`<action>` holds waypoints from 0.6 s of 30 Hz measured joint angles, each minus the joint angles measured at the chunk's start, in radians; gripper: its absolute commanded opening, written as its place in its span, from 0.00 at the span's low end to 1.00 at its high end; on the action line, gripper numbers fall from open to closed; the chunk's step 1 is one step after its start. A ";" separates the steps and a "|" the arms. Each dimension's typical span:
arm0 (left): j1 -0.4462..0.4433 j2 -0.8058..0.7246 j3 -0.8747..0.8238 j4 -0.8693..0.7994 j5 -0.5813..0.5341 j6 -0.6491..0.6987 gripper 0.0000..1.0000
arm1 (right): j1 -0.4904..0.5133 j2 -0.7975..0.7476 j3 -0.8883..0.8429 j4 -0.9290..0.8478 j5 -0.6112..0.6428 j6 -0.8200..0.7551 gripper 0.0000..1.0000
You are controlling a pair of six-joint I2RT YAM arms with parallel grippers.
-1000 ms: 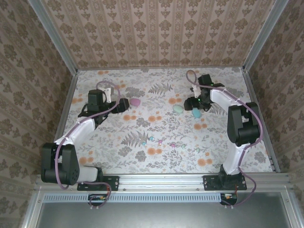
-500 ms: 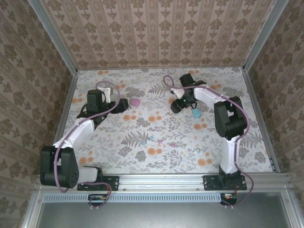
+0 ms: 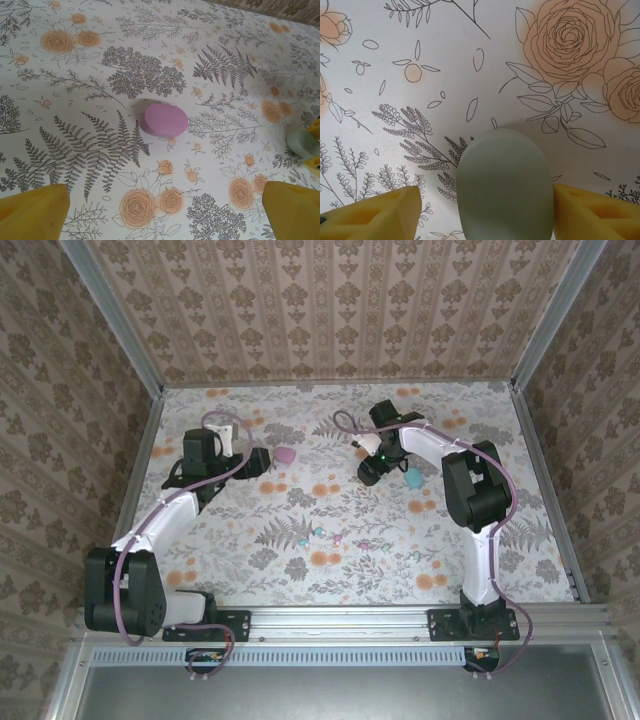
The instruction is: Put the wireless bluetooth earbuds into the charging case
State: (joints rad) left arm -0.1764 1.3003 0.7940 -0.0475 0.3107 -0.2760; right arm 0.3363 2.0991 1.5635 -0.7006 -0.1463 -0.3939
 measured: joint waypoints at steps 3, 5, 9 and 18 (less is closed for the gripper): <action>0.000 0.000 0.000 -0.003 0.000 0.000 1.00 | 0.000 0.000 0.000 0.000 0.014 -0.001 0.62; 0.000 0.000 0.000 -0.006 0.000 0.000 1.00 | 0.002 0.000 -0.001 0.000 0.024 -0.002 0.61; 0.000 0.000 0.000 -0.008 0.000 0.000 1.00 | 0.002 0.000 -0.013 0.006 0.038 -0.002 0.59; 0.000 0.000 0.000 -0.013 0.010 -0.002 0.97 | 0.007 -0.002 -0.047 0.037 0.049 0.003 0.45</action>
State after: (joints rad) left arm -0.1764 1.3003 0.7940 -0.0608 0.3202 -0.2775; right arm 0.3431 2.0972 1.5166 -0.6636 -0.0975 -0.3908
